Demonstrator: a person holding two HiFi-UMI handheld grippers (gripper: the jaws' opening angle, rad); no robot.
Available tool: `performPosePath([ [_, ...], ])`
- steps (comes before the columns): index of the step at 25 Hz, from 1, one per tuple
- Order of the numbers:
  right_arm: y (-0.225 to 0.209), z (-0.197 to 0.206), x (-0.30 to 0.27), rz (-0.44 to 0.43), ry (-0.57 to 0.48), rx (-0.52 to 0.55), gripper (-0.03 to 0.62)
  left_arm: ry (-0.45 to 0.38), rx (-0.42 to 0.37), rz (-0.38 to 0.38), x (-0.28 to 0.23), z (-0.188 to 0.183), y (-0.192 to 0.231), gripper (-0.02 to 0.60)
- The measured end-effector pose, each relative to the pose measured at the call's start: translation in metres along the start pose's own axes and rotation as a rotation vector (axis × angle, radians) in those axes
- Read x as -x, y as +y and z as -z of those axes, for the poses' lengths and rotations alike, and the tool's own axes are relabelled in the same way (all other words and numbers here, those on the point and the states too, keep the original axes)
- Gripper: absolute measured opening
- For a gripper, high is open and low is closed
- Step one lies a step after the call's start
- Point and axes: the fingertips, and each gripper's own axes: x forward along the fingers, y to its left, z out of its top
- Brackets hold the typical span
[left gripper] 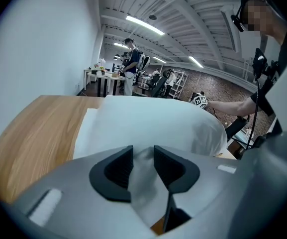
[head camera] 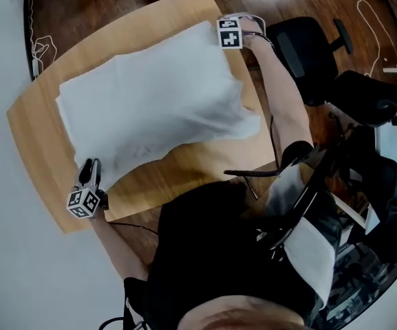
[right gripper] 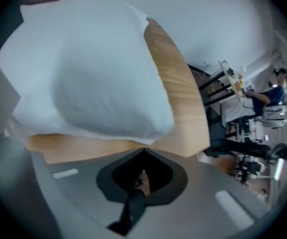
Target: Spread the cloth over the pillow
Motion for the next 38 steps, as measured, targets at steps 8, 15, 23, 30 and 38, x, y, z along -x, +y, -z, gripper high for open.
performPosePath([
  [8,-0.004,0.003,0.029,0.082,-0.144,-0.136,0.025,-0.009,0.020,-0.033,0.016,0.003,0.010,0.135],
  [15,0.020,-0.019,-0.008,-0.003,-0.071,0.182,0.051,0.026,-0.014,0.000,-0.006,-0.015,0.018,0.135],
  [23,-0.014,-0.016,0.031,0.075,-0.185,-0.048,0.008,-0.033,-0.001,-0.037,0.007,-0.012,0.007,0.135],
  [30,-0.001,0.001,0.018,0.058,-0.172,-0.171,0.008,-0.084,-0.041,-0.008,0.005,-0.042,0.002,0.135],
  [38,0.048,0.051,-0.022,-0.078,0.008,-0.487,0.010,-0.035,-0.010,0.074,-0.034,-0.017,-0.001,0.135],
])
